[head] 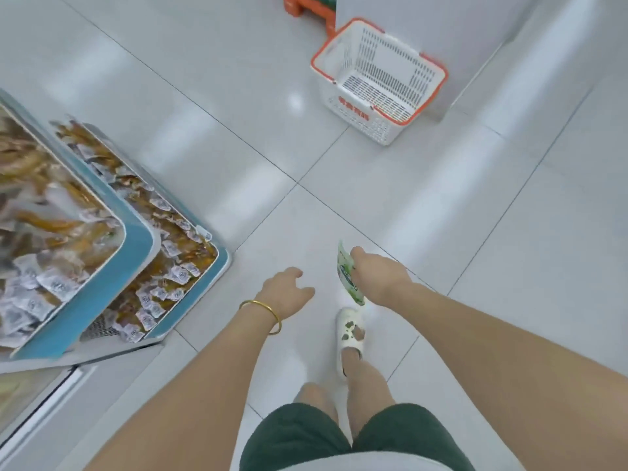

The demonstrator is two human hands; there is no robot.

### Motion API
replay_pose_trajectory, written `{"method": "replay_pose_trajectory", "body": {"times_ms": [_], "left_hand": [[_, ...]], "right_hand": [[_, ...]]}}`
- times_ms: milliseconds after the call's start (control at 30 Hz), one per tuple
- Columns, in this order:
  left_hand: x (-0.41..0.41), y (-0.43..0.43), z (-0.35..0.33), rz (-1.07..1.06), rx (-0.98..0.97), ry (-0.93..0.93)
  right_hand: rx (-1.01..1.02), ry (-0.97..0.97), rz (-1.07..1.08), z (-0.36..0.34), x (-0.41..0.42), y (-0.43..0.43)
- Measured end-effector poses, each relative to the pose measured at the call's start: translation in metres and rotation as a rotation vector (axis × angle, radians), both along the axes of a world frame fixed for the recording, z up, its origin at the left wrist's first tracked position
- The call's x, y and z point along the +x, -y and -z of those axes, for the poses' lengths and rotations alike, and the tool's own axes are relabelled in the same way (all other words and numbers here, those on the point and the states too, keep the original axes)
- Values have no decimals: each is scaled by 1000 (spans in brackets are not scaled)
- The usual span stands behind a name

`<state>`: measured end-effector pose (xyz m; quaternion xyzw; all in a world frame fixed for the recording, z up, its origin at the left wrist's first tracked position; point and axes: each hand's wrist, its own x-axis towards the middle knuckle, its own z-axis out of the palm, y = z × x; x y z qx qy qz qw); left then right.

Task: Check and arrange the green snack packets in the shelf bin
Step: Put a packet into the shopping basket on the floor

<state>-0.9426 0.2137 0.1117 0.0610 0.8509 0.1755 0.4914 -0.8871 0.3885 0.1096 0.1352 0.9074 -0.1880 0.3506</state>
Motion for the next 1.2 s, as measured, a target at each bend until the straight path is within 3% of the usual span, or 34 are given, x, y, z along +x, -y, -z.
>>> {"method": "replay_pose_trajectory", "body": {"times_ms": [267,634,967,1201], "left_hand": [[-196,-56,-3,-211,28,10],[-490,-191,22,-173,40,-2],[-718,-343,101,-54,57,-36],[-843,-401,207,71,22,-76]], "right_hand": [[84,-13,-52,-4,-228,-67],[46,-45,109,24,-496,-191],[111,-8,247,110,-700,-342],[30,29,575,236,-816,-406]]}}
